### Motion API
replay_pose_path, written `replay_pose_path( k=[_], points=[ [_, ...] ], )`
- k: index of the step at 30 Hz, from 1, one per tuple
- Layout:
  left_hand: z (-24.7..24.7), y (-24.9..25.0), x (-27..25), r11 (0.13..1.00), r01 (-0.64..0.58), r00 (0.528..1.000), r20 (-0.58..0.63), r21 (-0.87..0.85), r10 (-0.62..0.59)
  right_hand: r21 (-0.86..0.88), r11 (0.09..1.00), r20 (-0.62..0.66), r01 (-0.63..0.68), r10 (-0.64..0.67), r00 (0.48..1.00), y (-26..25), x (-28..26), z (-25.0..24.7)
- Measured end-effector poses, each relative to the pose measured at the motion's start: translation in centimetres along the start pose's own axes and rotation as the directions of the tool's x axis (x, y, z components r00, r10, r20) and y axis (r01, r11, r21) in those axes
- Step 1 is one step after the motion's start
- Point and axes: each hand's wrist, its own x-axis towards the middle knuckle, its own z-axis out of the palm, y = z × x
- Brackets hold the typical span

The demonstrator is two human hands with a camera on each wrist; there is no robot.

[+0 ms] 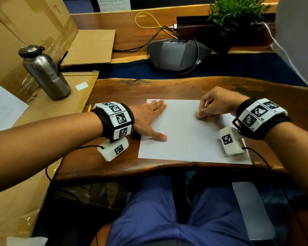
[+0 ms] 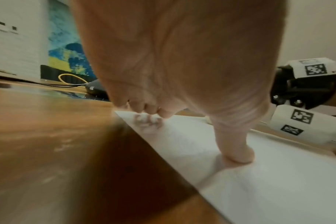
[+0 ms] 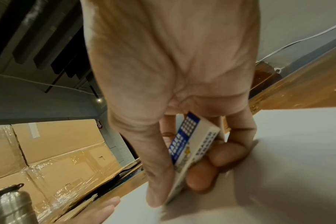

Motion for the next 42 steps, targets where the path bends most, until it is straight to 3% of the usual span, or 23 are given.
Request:
replay_pose_path(
  k=[3, 5, 8, 11, 17, 21, 24, 26, 29, 31, 35, 39, 42],
  points=[
    [0.1, -0.6, 0.4, 0.996, 0.075, 0.997, 0.034, -0.057, -0.073, -0.120, 0.992, -0.032, 0.030, -0.035, 0.999, -0.9, -0.1, 0.1],
    [0.0, -0.7, 0.9, 0.995, 0.088, 0.995, 0.042, -0.055, -0.086, -0.186, 0.976, -0.102, 0.111, -0.132, 0.986, -2.2, -0.3, 0.7],
    [-0.3, -0.6, 1.2, 0.993, 0.103, 0.993, 0.063, -0.049, -0.100, -0.249, 0.926, -0.131, 0.282, -0.321, 0.938, -4.6, 0.0, 1.8],
    [-0.4, -0.7, 1.3, 0.993, 0.105, 0.992, 0.072, -0.060, -0.100, -0.321, 0.870, -0.119, 0.373, -0.428, 0.896, -6.1, 1.5, 2.1],
    [0.0, -0.9, 1.5, 0.992, 0.084, 0.996, 0.048, -0.091, -0.080, -0.372, 0.839, -0.107, 0.397, -0.464, 0.880, -5.9, 2.5, 2.5],
    [0.3, -1.1, 1.6, 0.993, 0.077, 0.997, 0.031, -0.094, -0.074, -0.365, 0.795, 0.143, 0.485, -0.467, 0.872, -6.3, 2.0, 2.3],
    [0.2, -1.0, 1.6, 0.993, 0.074, 0.997, 0.031, -0.095, -0.071, -0.349, 0.840, 0.028, 0.415, -0.433, 0.901, -6.2, 3.3, 1.3],
    [0.1, -1.1, 1.6, 0.992, 0.077, 0.997, 0.038, -0.097, -0.074, -0.375, 0.838, -0.059, 0.395, -0.447, 0.893, -6.2, 3.7, 1.4],
    [0.0, -1.1, 1.6, 0.992, 0.084, 0.995, 0.056, -0.099, -0.079, -0.386, 0.778, 0.071, 0.495, -0.510, 0.857, -6.7, 2.8, 2.6],
    [-0.1, -1.0, 1.5, 0.991, 0.086, 0.995, 0.055, -0.098, -0.081, -0.378, 0.786, 0.126, 0.490, -0.481, 0.868, -6.8, 2.6, 2.4],
    [-0.1, -0.9, 1.5, 0.992, 0.082, 0.996, 0.047, -0.098, -0.078, -0.375, 0.853, -0.085, 0.364, -0.423, 0.902, -6.1, 3.7, 1.5],
    [0.0, -1.1, 1.5, 0.992, 0.084, 0.995, 0.055, -0.095, -0.079, -0.378, 0.797, 0.072, 0.472, -0.483, 0.873, -6.7, 2.5, 3.2],
    [0.1, -1.0, 1.7, 0.991, 0.082, 0.996, 0.050, -0.103, -0.077, -0.337, 0.854, 0.009, 0.397, -0.419, 0.908, -6.5, 3.4, 2.1]
  ],
)
